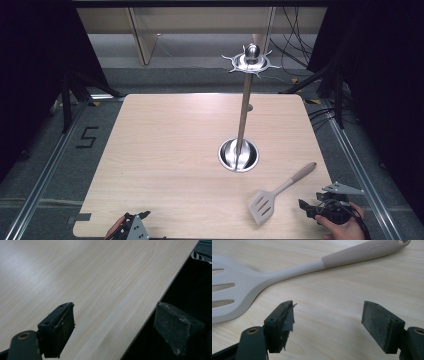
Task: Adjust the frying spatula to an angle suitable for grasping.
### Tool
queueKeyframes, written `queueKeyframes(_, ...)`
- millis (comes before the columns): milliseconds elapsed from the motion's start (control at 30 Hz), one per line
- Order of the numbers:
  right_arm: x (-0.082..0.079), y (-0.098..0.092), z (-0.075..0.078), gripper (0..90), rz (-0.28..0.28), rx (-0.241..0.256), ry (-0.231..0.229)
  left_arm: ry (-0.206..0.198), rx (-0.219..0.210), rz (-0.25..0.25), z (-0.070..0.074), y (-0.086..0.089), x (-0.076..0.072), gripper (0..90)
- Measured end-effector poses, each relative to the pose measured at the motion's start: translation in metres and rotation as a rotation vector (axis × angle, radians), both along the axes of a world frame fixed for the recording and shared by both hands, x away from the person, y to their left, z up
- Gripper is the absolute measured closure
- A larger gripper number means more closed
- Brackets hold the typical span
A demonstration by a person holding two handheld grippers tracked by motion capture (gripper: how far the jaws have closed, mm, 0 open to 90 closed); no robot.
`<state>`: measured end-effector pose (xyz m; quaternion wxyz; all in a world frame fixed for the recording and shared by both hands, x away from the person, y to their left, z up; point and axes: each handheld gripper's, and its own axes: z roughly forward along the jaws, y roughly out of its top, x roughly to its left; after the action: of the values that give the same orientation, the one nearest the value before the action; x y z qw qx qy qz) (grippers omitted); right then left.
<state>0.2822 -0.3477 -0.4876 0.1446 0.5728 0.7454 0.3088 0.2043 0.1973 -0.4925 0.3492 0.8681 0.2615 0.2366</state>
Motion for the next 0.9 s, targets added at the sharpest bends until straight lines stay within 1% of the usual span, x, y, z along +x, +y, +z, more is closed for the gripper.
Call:
queueKeyframes(33, 0.001, -0.002, 0.0, 26.9, 0.017, -0.028, -0.022, 0.006, 0.021, -0.014, 0.002, 0.001, 0.0, 15.9)
queueKeyframes(67, 0.002, 0.0, -0.002, 27.3, 0.031, 0.005, -0.034, 0.006, 0.024, -0.015, 0.002, 0.001, 0.0, 15.8)
queueKeyframes(100, 0.001, 0.001, -0.002, 27.4, 0.021, 0.004, -0.02, 0.006, 0.024, -0.015, 0.002, 0.002, 0.0, 15.9)
queueKeyframes(133, 0.004, -0.004, -0.004, 27.4, 0.072, -0.045, -0.061, 0.006, 0.024, -0.015, 0.002, 0.002, 0.0, 15.9)
queueKeyframes(167, 0.005, -0.004, -0.005, 27.4, 0.088, -0.047, -0.075, 0.006, 0.025, -0.015, 0.002, 0.002, 0.0, 15.9)
queueKeyframes(200, 0.004, -0.002, -0.003, 27.4, 0.068, -0.026, -0.054, 0.007, 0.025, -0.015, 0.002, 0.002, 0.0, 15.9)
queueKeyframes(233, 0.005, -0.003, -0.005, 27.4, 0.088, -0.029, -0.066, 0.006, 0.025, -0.014, 0.002, 0.002, 0.0, 15.9)
queueKeyframes(267, 0.004, -0.002, -0.003, 27.4, 0.073, -0.019, -0.046, 0.007, 0.025, -0.015, 0.002, 0.002, 0.0, 15.8)
queueKeyframes(300, 0.002, 0.0, -0.002, 27.4, 0.04, -0.009, -0.009, 0.007, 0.024, -0.015, 0.002, 0.001, 0.0, 15.8)
queueKeyframes(333, 0.003, 0.001, -0.002, 27.5, 0.041, 0.001, -0.023, 0.008, 0.022, -0.017, 0.001, 0.001, 0.001, 15.8)
queueKeyframes(367, 0.002, 0.002, -0.002, 27.7, 0.026, 0.008, -0.016, -0.003, 0.002, 0.002, -0.001, 0.0, 0.001, 15.8)
queueKeyframes(400, 0.002, 0.003, -0.002, 27.9, 0.021, 0.011, -0.007, 0.004, -0.002, -0.005, 0.0, 0.0, 0.0, 15.8)
queueKeyframes(433, 0.002, 0.003, -0.002, 28.1, 0.012, 0.005, -0.004, -0.011, 0.023, -0.031, 0.001, 0.001, 0.002, 15.8)
queueKeyframes(467, 0.002, 0.005, -0.001, 28.2, -0.004, 0.006, 0.006, 0.012, 0.017, -0.014, 0.0, 0.001, 0.001, 15.8)
queueKeyframes(500, 0.002, 0.004, 0.0, 28.5, 0.0, 0.002, 0.011, 0.012, 0.015, -0.014, 0.0, 0.001, 0.001, 15.9)
queueKeyframes(533, 0.004, 0.003, -0.001, 28.7, 0.021, -0.006, -0.014, 0.012, 0.015, -0.014, 0.0, 0.001, 0.001, 15.9)
queueKeyframes(567, 0.005, 0.001, -0.002, 28.7, 0.054, -0.013, -0.043, 0.012, 0.015, -0.014, 0.0, 0.001, 0.001, 15.9)
queueKeyframes(600, 0.004, 0.003, 0.0, 28.7, 0.033, 0.003, -0.019, 0.009, 0.025, -0.017, 0.001, 0.001, 0.001, 15.8)
queueKeyframes(633, 0.004, 0.005, 0.002, 28.7, 0.012, 0.012, 0.016, 0.01, 0.025, -0.016, 0.001, 0.001, 0.001, 15.9)
queueKeyframes(667, 0.009, -0.001, -0.003, 28.8, 0.084, -0.032, -0.078, 0.011, 0.026, -0.016, 0.001, 0.001, 0.001, 15.8)
queueKeyframes(700, 0.009, 0.001, 0.0, 28.7, 0.066, -0.012, -0.045, 0.003, 0.04, -0.012, 0.0, 0.001, 0.001, 15.9)
queueKeyframes(733, 0.008, 0.006, 0.001, 28.8, 0.024, 0.011, -0.016, -0.017, 0.018, -0.011, -0.001, 0.0, 0.002, 15.9)
queueKeyframes(767, 0.012, 0.004, 0.0, 28.8, 0.039, -0.009, -0.039, -0.005, 0.01, -0.016, -0.001, 0.0, 0.002, 15.9)
queueKeyframes(800, 0.013, 0.004, 0.002, 28.9, 0.034, -0.01, -0.026, 0.016, 0.017, -0.009, -0.001, 0.0, 0.001, 15.9)
queueKeyframes(833, 0.016, 0.004, 0.002, 28.9, 0.042, -0.011, -0.045, 0.014, 0.029, -0.014, 0.0, 0.001, 0.001, 15.9)
queueKeyframes(867, 0.018, 0.003, 0.001, 29.1, 0.061, -0.016, -0.063, 0.014, 0.029, -0.014, 0.0, 0.001, 0.001, 15.9)
queueKeyframes(900, 0.021, 0.003, 0.002, 29.4, 0.063, -0.022, -0.067, 0.015, 0.028, -0.013, 0.0, 0.001, 0.001, 15.9)
